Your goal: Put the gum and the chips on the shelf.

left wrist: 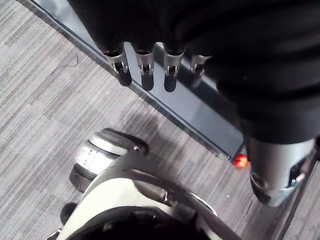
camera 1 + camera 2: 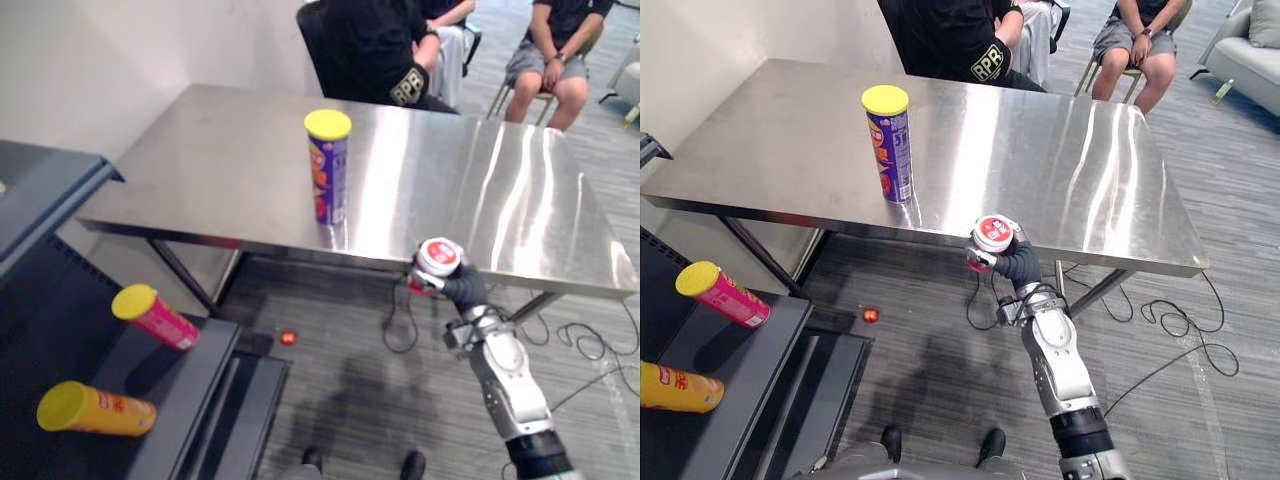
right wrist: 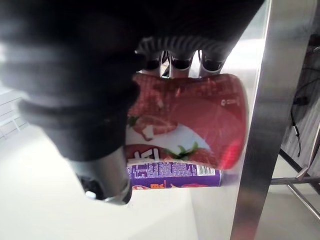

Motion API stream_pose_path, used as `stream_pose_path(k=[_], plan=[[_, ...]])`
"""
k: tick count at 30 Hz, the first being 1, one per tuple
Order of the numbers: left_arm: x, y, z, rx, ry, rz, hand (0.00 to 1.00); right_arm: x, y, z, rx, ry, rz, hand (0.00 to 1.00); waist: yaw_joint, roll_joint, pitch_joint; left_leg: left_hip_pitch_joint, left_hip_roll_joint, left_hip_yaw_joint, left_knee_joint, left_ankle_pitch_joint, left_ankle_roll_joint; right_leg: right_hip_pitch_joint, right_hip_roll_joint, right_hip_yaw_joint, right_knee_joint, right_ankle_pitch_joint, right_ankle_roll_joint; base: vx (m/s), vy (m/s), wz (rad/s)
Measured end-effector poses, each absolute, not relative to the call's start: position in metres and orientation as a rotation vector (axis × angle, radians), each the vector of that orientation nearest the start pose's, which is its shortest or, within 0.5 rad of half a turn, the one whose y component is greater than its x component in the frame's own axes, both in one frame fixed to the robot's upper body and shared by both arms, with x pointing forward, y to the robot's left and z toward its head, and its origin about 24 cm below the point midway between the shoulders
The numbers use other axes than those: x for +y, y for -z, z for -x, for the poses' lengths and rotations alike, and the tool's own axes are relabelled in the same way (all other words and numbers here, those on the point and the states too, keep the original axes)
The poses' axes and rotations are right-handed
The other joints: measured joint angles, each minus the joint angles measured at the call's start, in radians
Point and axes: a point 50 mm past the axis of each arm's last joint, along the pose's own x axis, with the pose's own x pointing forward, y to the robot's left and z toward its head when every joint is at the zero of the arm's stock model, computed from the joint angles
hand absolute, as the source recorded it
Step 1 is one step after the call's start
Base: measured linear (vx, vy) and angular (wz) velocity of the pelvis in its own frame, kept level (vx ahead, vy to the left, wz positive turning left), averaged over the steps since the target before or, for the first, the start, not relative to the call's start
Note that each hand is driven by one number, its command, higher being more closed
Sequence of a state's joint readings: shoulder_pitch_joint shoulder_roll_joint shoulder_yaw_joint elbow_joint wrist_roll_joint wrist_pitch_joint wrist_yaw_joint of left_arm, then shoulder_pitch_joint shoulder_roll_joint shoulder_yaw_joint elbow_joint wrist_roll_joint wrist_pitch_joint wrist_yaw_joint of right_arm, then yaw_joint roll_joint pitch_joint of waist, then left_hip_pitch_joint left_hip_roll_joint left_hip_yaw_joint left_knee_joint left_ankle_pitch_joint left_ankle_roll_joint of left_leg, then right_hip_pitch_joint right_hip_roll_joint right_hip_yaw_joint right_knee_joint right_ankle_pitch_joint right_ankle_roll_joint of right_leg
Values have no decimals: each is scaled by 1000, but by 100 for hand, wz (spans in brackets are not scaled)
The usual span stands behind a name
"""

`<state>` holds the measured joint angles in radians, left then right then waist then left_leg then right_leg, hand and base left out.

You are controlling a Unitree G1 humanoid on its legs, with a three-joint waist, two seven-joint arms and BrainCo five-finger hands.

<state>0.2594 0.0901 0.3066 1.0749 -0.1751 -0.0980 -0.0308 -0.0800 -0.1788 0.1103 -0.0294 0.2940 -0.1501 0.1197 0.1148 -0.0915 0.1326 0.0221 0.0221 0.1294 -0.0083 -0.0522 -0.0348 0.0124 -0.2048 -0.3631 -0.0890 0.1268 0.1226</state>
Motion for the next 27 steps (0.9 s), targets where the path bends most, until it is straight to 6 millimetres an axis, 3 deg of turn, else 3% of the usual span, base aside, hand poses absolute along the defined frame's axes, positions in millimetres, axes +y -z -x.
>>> stream_pose_path(k=[2,5,7,9,11,12,13,14,15,16,17,19,21,23,27], plan=[[226,165,-13,1166,-504,225,0,-147,-77,-260,-217,-241,-111,100,0,2,-12,2,1,-1,2,-5,-6,-2,-2,0,15,-13,-1,-18,2,1],[224,166,-14,1163,-508,245,0,-148,-75,-258,-209,-239,-113,100,-1,15,-4,-36,21,-6,124,-57,-5,-40,-17,2,148,-79,-7,-18,3,3],[223,166,-14,1156,-530,299,0,-139,-78,-262,-218,-272,-115,100,1,44,15,-90,45,-35,267,-120,-9,-46,-13,-15,231,-126,-14,-76,-6,19],[221,166,-17,1140,-539,329,0,-130,-81,-266,-227,-308,-118,100,1,51,19,-128,46,-95,277,-107,-16,-44,-8,-67,234,-133,-20,-86,-77,83],[221,165,-22,1117,-525,331,0,-126,-87,-272,-245,-324,-137,100,0,54,18,-181,35,-194,234,-49,-32,-48,-10,-172,225,-146,-41,-134,-154,159],[220,165,-25,1110,-508,328,0,-128,-92,-275,-262,-317,-144,100,3,65,22,-203,31,-261,169,-13,-67,-52,-6,-244,222,-156,-55,-134,-179,166],[220,165,-27,1109,-504,330,0,-129,-94,-278,-270,-314,-142,100,21,69,25,-202,48,-256,101,-7,-76,-60,0,-288,219,-161,-64,-165,-267,183],[220,166,-23,1126,-512,338,0,-129,-98,-280,-282,-310,-141,100,36,64,22,-194,81,-173,-1,-13,-66,-58,12,-336,179,-157,-80,-124,-185,139],[223,166,-22,1130,-523,337,0,-130,-101,-282,-294,-308,-139,100,35,62,25,-207,97,-96,-1,-7,-33,-62,0,-372,167,-155,-90,-179,-176,154],[217,168,-22,1143,-521,356,0,-137,-105,-285,-310,-274,-142,100,34,66,30,-257,129,73,108,9,34,-74,-29,-440,173,-164,-103,-135,-110,157],[216,169,-18,1151,-537,374,0,-146,-106,-286,-315,-227,-143,100,26,67,31,-274,151,224,253,16,67,-74,-49,-492,177,-166,-110,-121,-133,157],[213,169,-10,1166,-561,391,0,-160,-104,-284,-313,-157,-135,100,21,87,32,-232,219,364,392,-15,83,-53,-53,-564,185,-161,-114,-59,-78,117],[204,172,-8,1188,-546,401,0,-188,-100,-277,-304,-37,-116,100,-15,120,20,-132,274,485,429,-42,79,-20,-74,-681,214,-161,-112,-79,68,143],[204,172,-7,1203,-522,379,0,-202,-101,-272,-318,25,-109,100,-31,135,11,-119,250,505,367,-37,69,-17,-96,-738,222,-151,-97,-105,185,115],[209,171,-6,1202,-524,367,0,-218,-89,-252,-279,94,-82,100,-57,127,-13,-127,164,484,205,-27,50,22,-123,-884,209,-110,-70,-116,251,105]])
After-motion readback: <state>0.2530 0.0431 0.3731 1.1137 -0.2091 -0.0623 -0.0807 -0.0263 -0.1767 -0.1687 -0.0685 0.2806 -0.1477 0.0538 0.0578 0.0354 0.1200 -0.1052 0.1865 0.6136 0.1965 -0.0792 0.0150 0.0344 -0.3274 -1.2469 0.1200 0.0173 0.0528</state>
